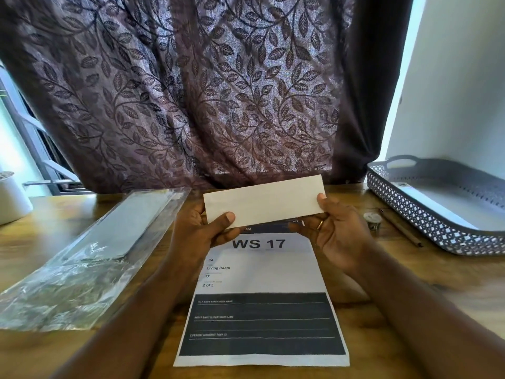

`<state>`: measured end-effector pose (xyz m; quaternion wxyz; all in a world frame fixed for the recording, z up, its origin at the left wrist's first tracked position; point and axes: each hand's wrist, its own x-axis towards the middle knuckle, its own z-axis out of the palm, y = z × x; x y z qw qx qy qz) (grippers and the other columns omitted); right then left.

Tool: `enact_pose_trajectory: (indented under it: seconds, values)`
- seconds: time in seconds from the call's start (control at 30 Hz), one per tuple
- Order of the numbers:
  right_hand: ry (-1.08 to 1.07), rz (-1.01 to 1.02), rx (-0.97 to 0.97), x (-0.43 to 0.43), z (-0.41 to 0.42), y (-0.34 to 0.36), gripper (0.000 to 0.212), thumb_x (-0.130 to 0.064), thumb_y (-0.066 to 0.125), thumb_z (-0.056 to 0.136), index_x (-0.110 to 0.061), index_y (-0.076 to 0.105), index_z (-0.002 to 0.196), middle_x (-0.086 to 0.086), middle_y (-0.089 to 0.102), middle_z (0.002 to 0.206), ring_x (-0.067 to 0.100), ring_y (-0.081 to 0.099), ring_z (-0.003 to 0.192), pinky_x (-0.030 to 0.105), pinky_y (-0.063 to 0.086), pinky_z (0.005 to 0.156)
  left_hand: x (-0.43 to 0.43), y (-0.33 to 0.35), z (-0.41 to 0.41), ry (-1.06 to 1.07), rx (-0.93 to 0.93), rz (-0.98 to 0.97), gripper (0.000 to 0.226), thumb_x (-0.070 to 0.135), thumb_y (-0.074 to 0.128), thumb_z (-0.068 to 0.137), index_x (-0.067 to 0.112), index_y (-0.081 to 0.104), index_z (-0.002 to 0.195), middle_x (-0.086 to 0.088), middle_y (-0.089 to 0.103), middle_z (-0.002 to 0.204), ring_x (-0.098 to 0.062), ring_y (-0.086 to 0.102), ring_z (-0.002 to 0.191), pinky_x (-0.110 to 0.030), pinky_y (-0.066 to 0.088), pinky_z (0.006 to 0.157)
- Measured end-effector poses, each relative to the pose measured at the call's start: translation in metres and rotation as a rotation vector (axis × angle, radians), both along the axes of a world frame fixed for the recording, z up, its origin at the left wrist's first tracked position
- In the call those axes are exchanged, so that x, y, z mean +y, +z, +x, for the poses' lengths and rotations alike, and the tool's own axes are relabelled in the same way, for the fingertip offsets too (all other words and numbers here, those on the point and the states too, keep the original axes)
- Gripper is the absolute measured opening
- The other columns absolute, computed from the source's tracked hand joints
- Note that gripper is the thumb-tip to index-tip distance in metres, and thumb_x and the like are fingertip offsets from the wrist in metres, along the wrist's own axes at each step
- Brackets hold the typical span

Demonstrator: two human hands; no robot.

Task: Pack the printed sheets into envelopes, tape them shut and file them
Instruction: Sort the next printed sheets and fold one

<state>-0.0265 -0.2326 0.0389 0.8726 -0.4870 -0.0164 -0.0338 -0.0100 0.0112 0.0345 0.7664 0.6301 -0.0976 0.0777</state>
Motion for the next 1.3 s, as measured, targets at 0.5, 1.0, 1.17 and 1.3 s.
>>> enact_pose_trajectory:
  seconds: [0.5,1.0,1.17,1.3]
  values:
    - [0.14,-0.579,-0.141,0.034,-0.009,-0.007,0.021,-0.018,0.051,0.103,-0.021,0.062,0.119,0.007,0.079,0.1,0.032,0.077,0.084,0.032,0.063,0.065,-0.038,-0.008,-0.02,-0.22,0.035,-0.199,0.035,0.018,0.062,0.09,0.03,0.052,0.121,0.009,0.077,0.104,-0.02,0.074,0.102,-0.034,0.062,0.078]
    - [0.109,-0.614,-0.12,0.002,-0.001,-0.005,0.024,-0.014,0.047,0.105,-0.016,0.062,0.123,0.011,0.079,0.102,0.031,0.077,0.091,0.035,0.063,0.068,-0.003,0.005,0.008,0.023,0.128,-0.515,0.017,0.015,0.052,0.102,0.006,0.061,0.113,-0.01,0.078,0.097,-0.023,0.076,0.093,-0.036,0.063,0.076]
    - [0.087,-0.633,-0.109,0.0,-0.002,-0.005,0.025,-0.013,0.047,0.105,-0.012,0.061,0.126,0.012,0.079,0.101,0.032,0.077,0.089,0.036,0.063,0.066,0.001,0.001,0.008,0.038,0.135,-0.493,0.03,0.034,0.047,0.103,0.011,0.062,0.116,-0.012,0.078,0.101,-0.027,0.075,0.096,-0.039,0.063,0.077]
    - [-0.005,-0.71,-0.046,-0.002,0.001,-0.007,0.024,-0.014,0.05,0.105,-0.013,0.057,0.128,0.009,0.079,0.095,0.032,0.076,0.075,0.034,0.06,0.056,0.007,-0.006,0.01,0.102,0.14,-0.133,0.029,0.036,0.048,0.104,0.015,0.065,0.114,-0.01,0.078,0.095,-0.03,0.076,0.091,-0.043,0.063,0.079]
